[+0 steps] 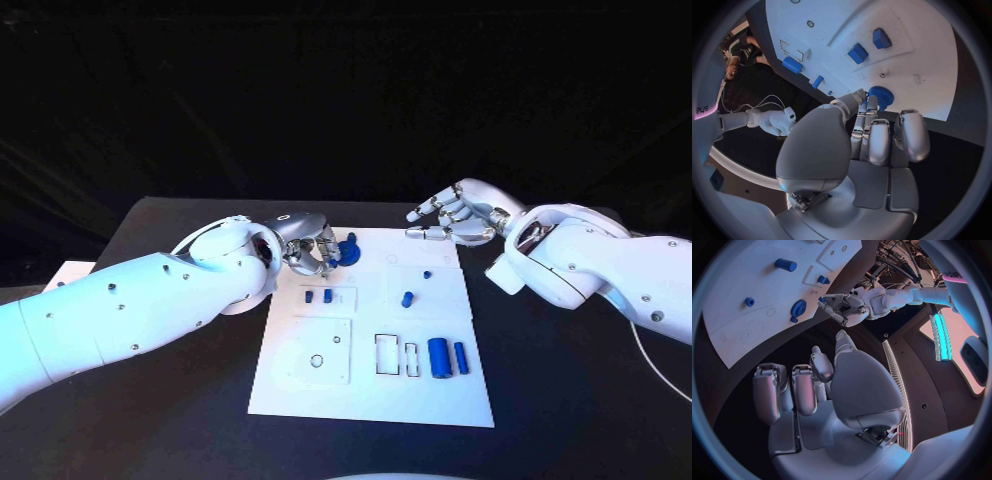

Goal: Assemble the parts on the task board

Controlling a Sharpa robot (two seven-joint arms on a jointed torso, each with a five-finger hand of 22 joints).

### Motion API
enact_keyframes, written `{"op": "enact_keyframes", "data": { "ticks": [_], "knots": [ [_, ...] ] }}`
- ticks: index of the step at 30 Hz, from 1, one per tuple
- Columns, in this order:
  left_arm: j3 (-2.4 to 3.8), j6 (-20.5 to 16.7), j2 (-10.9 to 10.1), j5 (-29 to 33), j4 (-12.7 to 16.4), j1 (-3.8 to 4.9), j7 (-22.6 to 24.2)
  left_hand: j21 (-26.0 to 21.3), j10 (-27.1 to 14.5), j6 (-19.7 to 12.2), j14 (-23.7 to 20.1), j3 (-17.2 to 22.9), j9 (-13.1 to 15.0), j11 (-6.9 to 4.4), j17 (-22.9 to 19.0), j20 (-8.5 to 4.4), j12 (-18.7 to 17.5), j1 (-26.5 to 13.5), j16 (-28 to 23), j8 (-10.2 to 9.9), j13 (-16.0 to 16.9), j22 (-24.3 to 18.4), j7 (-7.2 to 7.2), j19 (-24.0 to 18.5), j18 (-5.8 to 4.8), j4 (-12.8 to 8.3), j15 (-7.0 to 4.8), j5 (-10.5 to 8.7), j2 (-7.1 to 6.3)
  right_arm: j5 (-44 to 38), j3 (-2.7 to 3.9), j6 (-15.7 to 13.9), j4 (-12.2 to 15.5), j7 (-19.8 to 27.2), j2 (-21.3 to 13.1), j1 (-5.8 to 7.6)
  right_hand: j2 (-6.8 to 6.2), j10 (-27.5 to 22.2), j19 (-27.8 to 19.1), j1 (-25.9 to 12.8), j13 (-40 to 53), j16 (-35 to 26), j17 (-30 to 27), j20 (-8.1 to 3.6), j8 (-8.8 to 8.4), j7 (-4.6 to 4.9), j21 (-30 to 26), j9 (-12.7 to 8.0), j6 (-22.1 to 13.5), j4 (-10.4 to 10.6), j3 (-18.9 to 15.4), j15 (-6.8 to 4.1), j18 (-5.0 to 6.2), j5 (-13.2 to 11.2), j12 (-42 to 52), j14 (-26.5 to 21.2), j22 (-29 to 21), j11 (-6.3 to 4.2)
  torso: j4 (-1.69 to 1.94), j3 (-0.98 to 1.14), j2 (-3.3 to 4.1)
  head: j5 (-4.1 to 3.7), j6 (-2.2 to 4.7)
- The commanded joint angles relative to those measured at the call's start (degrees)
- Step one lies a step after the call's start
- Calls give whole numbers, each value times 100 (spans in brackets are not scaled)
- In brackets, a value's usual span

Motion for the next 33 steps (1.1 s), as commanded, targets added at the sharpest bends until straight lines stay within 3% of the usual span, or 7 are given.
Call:
{"op": "enact_keyframes", "data": {
  "ticks": [1, 17, 25, 33],
  "knots": [
    [8, 111, -51, 226, 6, 3, -55, 21, 12, 20, 218, 30, -6, 44, -6, 6, -45, -61, 28, -42, -10, 98, 23, 21, -61, 2, 17, 17, -1, -15, 0, 63, 3, 43, 0, -4, 71, -38, -41, 5, 7, -16, 503, -12, -15, 16, -12, 6, 38, 1, -43, -38, 29, 19, 17, 395, 573, -2, 8, -6, 4, 7, -8],
    [-39, 363, -55, 109, -198, -21, -148, 16, 18, 24, 218, 33, -13, 47, -8, 10, -67, -87, 31, -52, -13, 97, 26, 18, -60, 4, 20, 15, -12, -15, 0, 66, 2, 46, 3, -10, 71, -38, -41, 5, 7, -16, 503, -12, -15, 16, -12, 6, 38, 1, -43, -38, 29, 19, 17, 395, 573, -2, -3, 4, 4, 31, -11],
    [-64, 378, 23, 79, -260, -43, -145, 15, 20, 25, 216, 34, -15, 48, -15, 11, -73, -97, 29, -55, -14, 97, 26, 17, -59, 6, 21, 14, -16, -15, 0, 68, 6, 47, 3, -11, 77, -39, -41, 5, 3, -17, 503, -13, -14, 15, -12, 7, 42, -2, -49, -39, 29, 21, 13, 395, 574, -3, -11, 4, 6, 66, -21],
    [-82, 388, 122, 56, -313, -81, -147, 6, 24, 27, 216, 35, -17, 48, -13, 13, -81, -107, 31, -59, -14, 91, 27, 13, -57, 7, 22, 13, -20, -15, 0, 72, 2, 47, 10, -11, 77, -39, -41, 5, 3, -17, 503, -13, -14, 15, -12, 7, 42, -2, -49, -39, 29, 21, 13, 395, 574, -3, -12, 4, 9, 53, -24]
  ]
}}
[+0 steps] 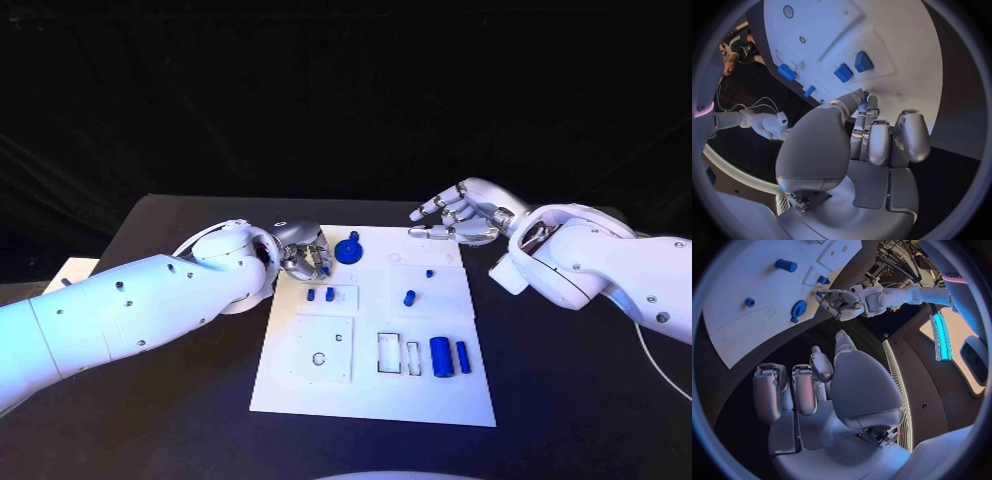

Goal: Assemble the parts on the task board

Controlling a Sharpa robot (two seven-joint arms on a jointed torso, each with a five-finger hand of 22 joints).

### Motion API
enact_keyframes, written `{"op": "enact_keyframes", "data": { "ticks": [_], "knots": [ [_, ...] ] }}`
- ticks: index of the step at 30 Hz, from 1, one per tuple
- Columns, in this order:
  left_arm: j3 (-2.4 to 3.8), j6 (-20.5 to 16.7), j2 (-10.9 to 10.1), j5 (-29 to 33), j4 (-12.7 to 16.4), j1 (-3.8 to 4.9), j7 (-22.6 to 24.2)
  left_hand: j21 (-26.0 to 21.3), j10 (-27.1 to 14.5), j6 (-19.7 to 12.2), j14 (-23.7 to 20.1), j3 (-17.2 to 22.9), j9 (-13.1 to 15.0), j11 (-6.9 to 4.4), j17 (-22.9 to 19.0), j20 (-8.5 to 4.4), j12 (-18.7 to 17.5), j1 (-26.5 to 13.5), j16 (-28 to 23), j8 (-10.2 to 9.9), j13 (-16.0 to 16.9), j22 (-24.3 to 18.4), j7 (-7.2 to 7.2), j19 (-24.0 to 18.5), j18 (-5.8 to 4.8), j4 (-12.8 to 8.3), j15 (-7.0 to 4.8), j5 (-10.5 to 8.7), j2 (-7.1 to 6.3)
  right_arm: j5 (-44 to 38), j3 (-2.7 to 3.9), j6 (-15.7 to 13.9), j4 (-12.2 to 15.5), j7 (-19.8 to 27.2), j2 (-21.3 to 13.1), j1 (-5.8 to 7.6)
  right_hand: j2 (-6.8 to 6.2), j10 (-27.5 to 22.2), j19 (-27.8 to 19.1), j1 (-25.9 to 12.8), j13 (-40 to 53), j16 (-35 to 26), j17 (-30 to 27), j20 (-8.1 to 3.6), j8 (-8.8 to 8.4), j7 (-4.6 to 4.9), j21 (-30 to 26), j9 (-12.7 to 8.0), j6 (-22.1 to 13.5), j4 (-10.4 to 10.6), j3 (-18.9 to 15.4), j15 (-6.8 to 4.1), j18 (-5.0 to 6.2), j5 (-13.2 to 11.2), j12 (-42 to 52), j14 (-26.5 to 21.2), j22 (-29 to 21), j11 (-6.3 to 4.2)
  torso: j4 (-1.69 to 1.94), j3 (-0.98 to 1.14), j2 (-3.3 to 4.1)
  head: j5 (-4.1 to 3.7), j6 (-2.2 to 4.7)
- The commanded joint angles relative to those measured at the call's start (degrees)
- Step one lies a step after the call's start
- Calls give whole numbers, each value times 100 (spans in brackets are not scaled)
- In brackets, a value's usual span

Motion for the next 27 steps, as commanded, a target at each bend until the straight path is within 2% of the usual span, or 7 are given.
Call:
{"op": "enact_keyframes", "data": {
  "ticks": [1, 13, 27],
  "knots": [
    [-1, 96, 35, -58, -10, -12, -2, 2, 4, 19, 216, 36, 2, 28, -4, 13, -27, -39, 31, -24, -5, 93, 19, 14, -60, 8, 22, 13, 3, -16, 0, 70, 2, 45, 7, -4, 54, -39, -41, -18, -2, -17, 504, -12, -14, 15, -12, 9, 42, -1, -49, -39, 29, 21, 19, 395, 575, -3, 1, 2, 4, -13, -3],
    [-9, 306, 79, -121, -78, -21, -125, -2, 9, 22, 215, 36, 0, 28, -11, 14, -33, -46, 29, -27, -5, 91, 18, 12, -59, 7, 22, 12, -1, -15, 0, 77, 6, 43, 5, -4, 54, -39, -41, -18, -2, -17, 504, -12, -14, 15, -12, 9, 42, -1, -49, -39, 29, 21, 19, 395, 575, -3, 6, 0, 1, -19, -22],
    [-17, 364, 99, -164, -136, -21, -139, 1, 16, 26, 215, 40, -2, 26, -11, 15, -40, -48, 31, -30, -5, 95, 17, 12, -60, 3, 22, 11, -2, -15, 0, 86, 3, 43, 6, -4, 54, -39, -41, -18, -2, -17, 504, -12, -14, 15, -12, 9, 42, -1, -49, -39, 29, 21, 19, 395, 575, -3, 8, -4, 1, -22, -36]
  ]
}}
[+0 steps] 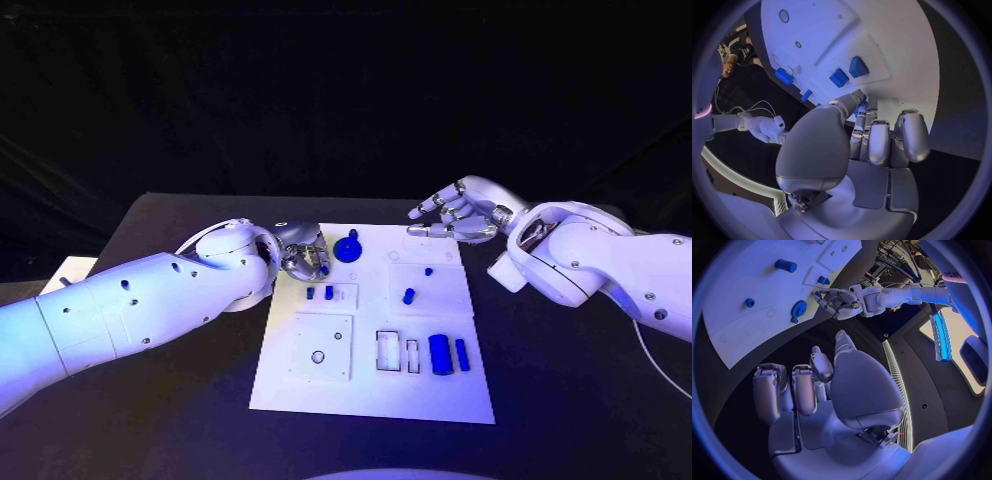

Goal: Assemble the parts on the task board

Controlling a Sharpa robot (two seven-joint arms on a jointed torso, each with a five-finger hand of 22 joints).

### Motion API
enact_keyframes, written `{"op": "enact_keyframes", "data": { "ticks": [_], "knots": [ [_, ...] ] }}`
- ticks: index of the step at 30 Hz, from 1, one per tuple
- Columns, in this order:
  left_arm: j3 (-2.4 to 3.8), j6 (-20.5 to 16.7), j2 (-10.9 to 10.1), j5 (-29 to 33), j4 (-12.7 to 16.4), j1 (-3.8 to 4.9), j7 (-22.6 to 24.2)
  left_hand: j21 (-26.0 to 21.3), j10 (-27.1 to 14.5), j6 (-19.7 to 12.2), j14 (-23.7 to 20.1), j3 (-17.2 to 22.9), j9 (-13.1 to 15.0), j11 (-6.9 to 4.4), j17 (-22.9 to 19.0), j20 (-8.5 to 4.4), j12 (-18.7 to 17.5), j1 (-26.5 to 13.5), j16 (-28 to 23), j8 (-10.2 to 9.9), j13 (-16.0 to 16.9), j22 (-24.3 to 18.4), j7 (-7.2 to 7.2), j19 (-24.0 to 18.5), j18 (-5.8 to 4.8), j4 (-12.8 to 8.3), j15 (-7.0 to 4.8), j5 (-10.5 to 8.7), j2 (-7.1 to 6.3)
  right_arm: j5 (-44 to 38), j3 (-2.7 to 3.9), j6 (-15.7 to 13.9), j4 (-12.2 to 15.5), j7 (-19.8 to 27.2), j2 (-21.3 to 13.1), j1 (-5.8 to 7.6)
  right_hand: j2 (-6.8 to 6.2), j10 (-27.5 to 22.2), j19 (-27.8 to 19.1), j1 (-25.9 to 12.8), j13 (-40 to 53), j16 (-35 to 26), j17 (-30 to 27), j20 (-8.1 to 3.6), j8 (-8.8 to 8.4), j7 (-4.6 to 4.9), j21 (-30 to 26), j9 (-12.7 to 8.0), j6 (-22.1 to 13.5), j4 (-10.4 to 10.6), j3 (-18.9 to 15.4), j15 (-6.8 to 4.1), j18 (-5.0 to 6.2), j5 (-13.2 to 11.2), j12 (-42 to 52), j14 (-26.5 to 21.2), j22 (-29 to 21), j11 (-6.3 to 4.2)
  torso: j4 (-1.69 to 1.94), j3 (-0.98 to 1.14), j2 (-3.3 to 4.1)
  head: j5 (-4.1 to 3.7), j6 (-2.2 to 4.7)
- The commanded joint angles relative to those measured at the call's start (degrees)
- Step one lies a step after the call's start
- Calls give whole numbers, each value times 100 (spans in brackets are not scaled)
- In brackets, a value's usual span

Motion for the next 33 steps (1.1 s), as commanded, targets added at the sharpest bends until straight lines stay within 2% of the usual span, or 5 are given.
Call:
{"op": "enact_keyframes", "data": {
  "ticks": [1, 21, 24, 26, 33],
  "knots": [
    [-11, 191, 9, -52, -9, -13, -26, 3, 19, 28, 214, 38, 5, 28, -7, 16, -45, -57, 31, -10, -5, 98, 20, 12, -72, 4, 22, 9, -8, -16, 0, 78, 4, 43, 5, -4, 54, -39, -41, -18, -2, -17, 500, -12, -14, 15, -12, 5, 42, -2, -49, -39, 29, 22, 20, 395, 571, -3, 5, -1, -1, 2, -6],
    [-13, 237, 5, 8, -41, -13, -121, -56, -193, -693, 179, -28, -311, 216, -134, 135, -246, -297, 11, -134, -37, 85, 268, -16, -66, 68, 168, -20, -222, -19, 0, 87, -5, 19, -4, -4, 67, -284, -85, -7, -350, -63, 440, -14, -23, 14, -48, 6, 37, -15, -72, -41, 44, 25, -547, 381, 516, -5, 1, 2, -3, 6, -7],
    [-13, 228, -17, 10, -34, -13, -135, -61, -201, -695, 177, -28, -316, 220, -139, 138, -247, -296, 10, -132, -38, 81, 273, -18, -65, 67, 171, -19, -223, -51, 0, 85, -18, -17, -10, -4, 103, -645, -157, 37, -937, -195, 263, -21, -31, 9, -111, 8, 36, -36, -92, -50, 67, 26, -1436, 339, 425, -14, 1, 0, -2, 3, -5],
    [-13, 206, -47, 11, -21, -13, -138, -73, -238, -705, 174, -25, -335, 234, -149, 149, -250, -284, 9, -127, -41, 75, 287, -22, -62, 59, 182, -18, -227, -182, 0, 90, -41, -64, -15, -4, 170, -1159, -297, 163, -2031, -405, 2, -38, -36, -10, -241, 13, 46, -63, -81, -49, 113, 36, -2939, 281, 243, -15, -2, -1, -4, -1, -7],
    [-11, -45, -203, 120, 59, -13, -31, -98, -305, -716, 167, 3, -372, 251, -171, 169, -247, -239, 7, -119, -44, 61, 298, -31, -56, 32, 200, -11, -221, -943, 0, 225, -110, -290, -27, -4, 218, -1622, -435, 724, -3369, -666, -307, -25, -13, 56, -399, 32, 197, -188, 136, -25, 160, 23, -4320, 235, 37, 49, 2, -5, -10, -23, 2]
  ]
}}
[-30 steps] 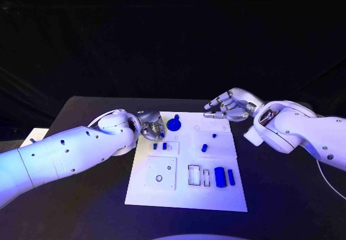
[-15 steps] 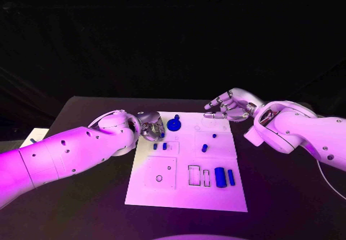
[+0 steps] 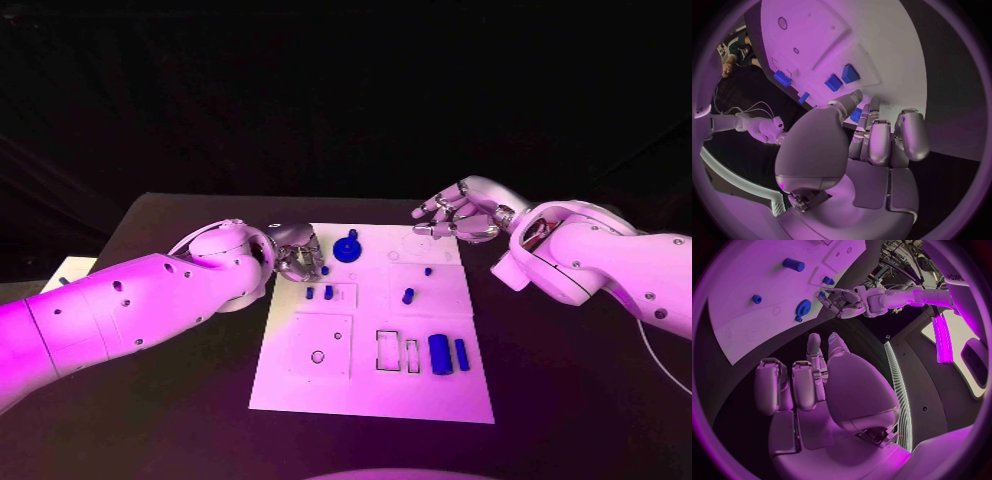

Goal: Assemble the parts on the task board

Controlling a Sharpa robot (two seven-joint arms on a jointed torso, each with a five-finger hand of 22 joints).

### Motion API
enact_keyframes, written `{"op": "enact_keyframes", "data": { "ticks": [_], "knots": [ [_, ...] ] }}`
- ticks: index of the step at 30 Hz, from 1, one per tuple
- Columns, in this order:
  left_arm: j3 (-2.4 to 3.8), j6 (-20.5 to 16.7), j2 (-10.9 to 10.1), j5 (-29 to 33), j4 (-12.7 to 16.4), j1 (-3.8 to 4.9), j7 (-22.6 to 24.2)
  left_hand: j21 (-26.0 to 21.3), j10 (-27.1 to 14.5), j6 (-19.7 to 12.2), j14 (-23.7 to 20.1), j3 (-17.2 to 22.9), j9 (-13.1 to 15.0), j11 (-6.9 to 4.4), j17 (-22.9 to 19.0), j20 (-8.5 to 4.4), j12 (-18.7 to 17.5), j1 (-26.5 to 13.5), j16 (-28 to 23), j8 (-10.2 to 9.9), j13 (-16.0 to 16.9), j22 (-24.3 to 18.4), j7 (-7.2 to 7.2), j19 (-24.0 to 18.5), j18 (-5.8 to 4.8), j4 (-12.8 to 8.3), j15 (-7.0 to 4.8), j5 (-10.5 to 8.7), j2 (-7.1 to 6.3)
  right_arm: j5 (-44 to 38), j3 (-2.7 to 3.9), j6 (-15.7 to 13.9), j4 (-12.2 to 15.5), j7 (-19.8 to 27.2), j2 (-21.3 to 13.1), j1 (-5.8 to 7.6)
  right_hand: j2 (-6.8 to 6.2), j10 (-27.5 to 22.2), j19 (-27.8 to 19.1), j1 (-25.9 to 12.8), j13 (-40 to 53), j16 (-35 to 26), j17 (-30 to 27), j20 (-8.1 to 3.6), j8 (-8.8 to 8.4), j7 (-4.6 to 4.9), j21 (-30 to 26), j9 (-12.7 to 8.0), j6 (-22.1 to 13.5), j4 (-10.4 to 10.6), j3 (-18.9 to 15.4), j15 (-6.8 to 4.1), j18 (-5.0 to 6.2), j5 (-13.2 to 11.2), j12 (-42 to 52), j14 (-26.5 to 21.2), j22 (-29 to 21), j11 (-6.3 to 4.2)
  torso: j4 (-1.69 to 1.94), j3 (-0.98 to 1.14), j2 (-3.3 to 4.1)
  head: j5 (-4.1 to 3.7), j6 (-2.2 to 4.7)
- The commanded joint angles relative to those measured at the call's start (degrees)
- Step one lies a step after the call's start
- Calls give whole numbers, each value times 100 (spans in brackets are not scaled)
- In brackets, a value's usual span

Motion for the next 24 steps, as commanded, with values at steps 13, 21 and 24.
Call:
{"op": "enact_keyframes", "data": {
  "ticks": [13, 21, 24],
  "knots": [
    [-10, -1826, -631, 5150, 333, -3, 2242, -1777, -136, 255, -526, 464, -113, 17, -1591, 73, 52, 165, -1008, 99, 7, -1163, 1, -823, 293, -102, 51, -11, 187, -3772, 1, 593, 80, -919, 22, -68, -248, 192, -33, 764, -2474, -176, -195, 38, -69, -47, -87, -2, 535, -123, 959, 37, 74, -446, -1679, 229, 20, 52, 1, -4, -3, -119, 71],
    [-93, -1739, -995, 8548, 704, -10, 3445, -3196, -283, 209, -1242, 287, -189, 58, -2920, 124, 174, -17, -1917, 121, 15, -2124, 36, -1582, 530, -43, 99, -26, 236, -4942, -7, 869, 94, -1229, 125, -212, -506, 151, -92, 654, -3143, -265, -304, 10, -100, -141, -162, -46, 532, 7, 1494, 18, 93, -831, -1859, 224, -57, 5, 9, -14, -3, -256, 91],
    [-120, -1652, -1090, 8847, 846, -20, 3554, -3283, -248, 242, -1271, 223, -192, 38, -2980, 123, 245, -29, -1944, 155, 31, -2185, 17, -1613, 544, -47, 90, -25, 266, -5126, -16, 997, 82, -1285, 164, -267, -592, 107, -107, 602, -3321, -292, -334, -7, -98, -167, -184, -60, 518, 33, 1658, -9, 99, -865, -1857, 225, -78, -19, 9, -7, 6, -262, 95]
  ]
}}
